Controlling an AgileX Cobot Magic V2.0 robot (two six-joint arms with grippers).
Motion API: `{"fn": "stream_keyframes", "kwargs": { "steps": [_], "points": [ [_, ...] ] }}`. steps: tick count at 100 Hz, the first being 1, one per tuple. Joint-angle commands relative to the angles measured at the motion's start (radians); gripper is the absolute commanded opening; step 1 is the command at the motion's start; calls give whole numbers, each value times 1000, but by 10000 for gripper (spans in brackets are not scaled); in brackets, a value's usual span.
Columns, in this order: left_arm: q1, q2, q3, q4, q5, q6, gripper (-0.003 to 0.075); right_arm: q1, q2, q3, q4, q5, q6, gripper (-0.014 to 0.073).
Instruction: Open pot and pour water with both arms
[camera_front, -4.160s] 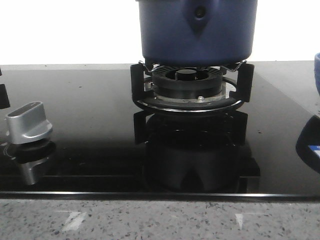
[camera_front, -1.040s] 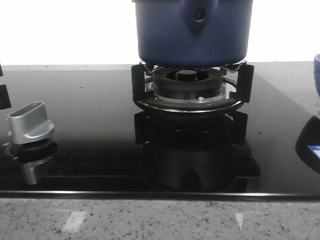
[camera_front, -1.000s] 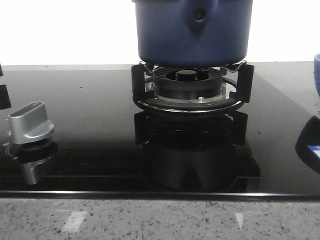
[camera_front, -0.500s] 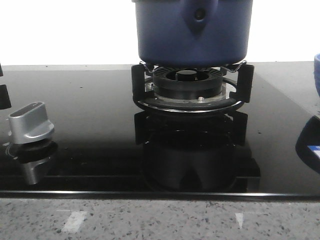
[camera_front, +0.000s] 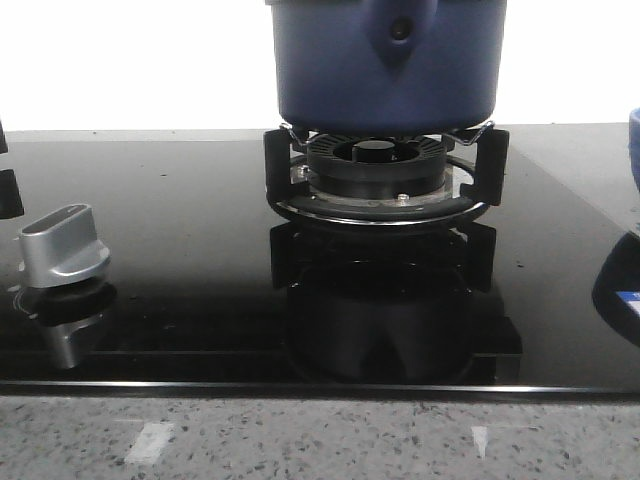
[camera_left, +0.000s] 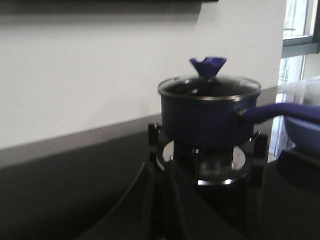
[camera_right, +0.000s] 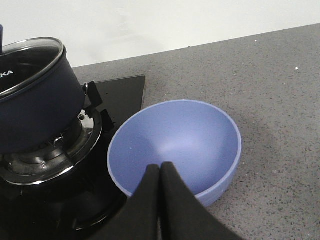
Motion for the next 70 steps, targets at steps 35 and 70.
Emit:
{"fn": "stream_keyframes", "kwargs": {
  "steps": [35,70],
  "points": [
    [81,-287,229,786,-134,-949,-20,3,10,-22,-8,-73,-13,-74],
    [81,-277,353,838,-189,-1027,-20,3,10,-22,-8,-73,-13,-74]
  ]
}}
